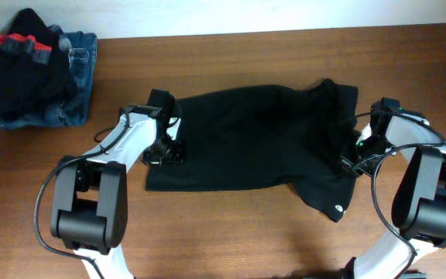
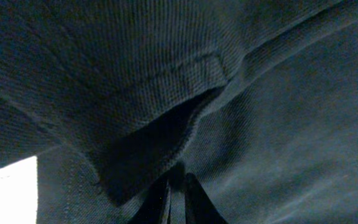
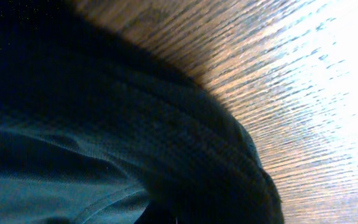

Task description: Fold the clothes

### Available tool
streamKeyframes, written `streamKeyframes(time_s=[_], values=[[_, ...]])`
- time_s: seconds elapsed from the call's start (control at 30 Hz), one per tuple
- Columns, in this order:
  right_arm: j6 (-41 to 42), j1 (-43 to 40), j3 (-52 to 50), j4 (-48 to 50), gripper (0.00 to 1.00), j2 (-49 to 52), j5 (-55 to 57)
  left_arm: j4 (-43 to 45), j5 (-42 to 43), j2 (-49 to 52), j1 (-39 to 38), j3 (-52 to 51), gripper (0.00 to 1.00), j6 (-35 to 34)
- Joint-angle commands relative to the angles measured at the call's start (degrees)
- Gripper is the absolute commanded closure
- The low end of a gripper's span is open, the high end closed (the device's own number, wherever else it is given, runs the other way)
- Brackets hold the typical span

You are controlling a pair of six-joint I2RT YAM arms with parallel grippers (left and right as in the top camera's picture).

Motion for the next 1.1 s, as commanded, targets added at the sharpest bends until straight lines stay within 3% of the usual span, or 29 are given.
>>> streamKeyframes(time_s=[0.0,0.2,0.67,1.07], values=[[-0.6,-1.3,-2.1,1.0,0.95,2.4,8.9,-1.6,-0.4,1.4,0.2,-0.6,0.91,1.0],[-0.6,-1.3,-2.1,1.1,0.95,2.4,8.9,-6.7,-0.5,2.0,0.2,-1.0,0.91,1.1],[-0.6,-1.3,-2.1,1.0,0.95,2.4,8.9,-5.3,-4.1,2.3,0.2,-8.5,0.91,-1.7],[-0.6,-1.3,-2.1,0.8,0.95,2.4,9.7,-11.1,-4.6,2.3,0.2,-9.7,0.91,-3.8]])
